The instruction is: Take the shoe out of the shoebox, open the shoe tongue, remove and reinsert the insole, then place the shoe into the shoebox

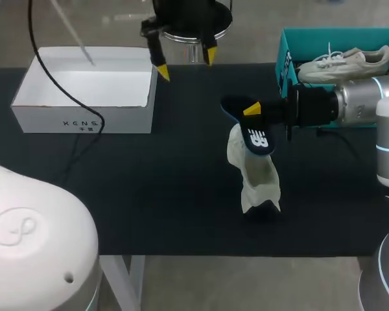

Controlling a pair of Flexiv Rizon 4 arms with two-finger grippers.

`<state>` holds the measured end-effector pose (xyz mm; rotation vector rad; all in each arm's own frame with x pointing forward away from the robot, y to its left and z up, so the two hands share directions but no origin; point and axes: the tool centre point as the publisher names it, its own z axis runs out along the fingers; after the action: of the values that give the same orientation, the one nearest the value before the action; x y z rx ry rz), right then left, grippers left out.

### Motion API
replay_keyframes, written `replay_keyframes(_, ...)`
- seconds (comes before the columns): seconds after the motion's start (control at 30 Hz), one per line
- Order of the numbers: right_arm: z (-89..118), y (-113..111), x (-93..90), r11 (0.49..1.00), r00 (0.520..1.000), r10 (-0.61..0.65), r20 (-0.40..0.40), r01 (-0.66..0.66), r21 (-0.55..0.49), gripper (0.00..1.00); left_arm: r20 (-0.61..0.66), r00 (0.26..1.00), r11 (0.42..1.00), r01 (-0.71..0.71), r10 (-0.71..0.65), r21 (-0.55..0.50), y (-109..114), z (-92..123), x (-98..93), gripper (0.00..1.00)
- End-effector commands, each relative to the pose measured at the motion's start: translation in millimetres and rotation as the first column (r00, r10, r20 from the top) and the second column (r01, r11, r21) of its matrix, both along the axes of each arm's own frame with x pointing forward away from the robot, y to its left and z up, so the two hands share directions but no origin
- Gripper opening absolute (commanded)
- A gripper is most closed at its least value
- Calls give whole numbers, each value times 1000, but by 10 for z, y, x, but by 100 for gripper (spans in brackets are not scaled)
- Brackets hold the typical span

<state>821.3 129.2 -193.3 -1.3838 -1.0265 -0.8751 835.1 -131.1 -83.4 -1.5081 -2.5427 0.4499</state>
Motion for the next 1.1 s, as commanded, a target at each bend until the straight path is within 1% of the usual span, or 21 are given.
replay_keyframes(0.03, -8, 13, 4, 1000, 1000, 0, 0, 0, -1, 0, 115, 987, 966, -79, 110, -245, 371, -2, -126, 100)
replay_keyframes(0.07, -8, 13, 4, 1000, 1000, 0, 0, 0, -1, 0, 101, 989, 969, -78, 104, -233, 410, -8, -142, 100)
replay_keyframes(0.13, -8, 13, 4, 1000, 1000, 0, 0, 0, -1, 0, 61, 992, 984, -102, 112, -149, 442, -18, -146, 100)
replay_keyframes(0.77, -8, 13, 4, 1000, 1000, 0, 0, 0, -1, 0, 61, 992, 984, -102, 112, -149, 442, -18, -146, 100)
replay_keyframes(0.8, -8, 13, 4, 1000, 1000, 0, 0, 0, -1, 0, 101, 982, 960, -132, 161, -247, 465, 114, -187, 100)
replay_keyframes(0.83, -8, 13, 4, 1000, 1000, 0, 0, 0, -1, 0, 125, 969, 923, -157, 212, -352, 508, 212, -216, 100)
replay_keyframes(0.87, -8, 13, 4, 1000, 1000, 0, 0, 0, -1, 0, 104, 965, 879, -170, 239, -445, 573, 293, -262, 100)
replay_keyframes(0.93, -8, 13, 4, 1000, 1000, 0, 0, 0, -1, 0, 67, 943, 777, -226, 325, -588, 772, 411, -342, 100)
replay_keyframes(1.0, -8, 13, 4, 1000, 1000, 0, 0, 0, -1, 0, 52, 934, 683, -220, 354, -696, 1004, 463, -433, 100)
replay_keyframes(1.1, -8, 13, 4, 1000, 1000, 0, 0, 0, -1, 0, -17, 909, 593, -285, 416, -753, 1337, 417, -504, 100)
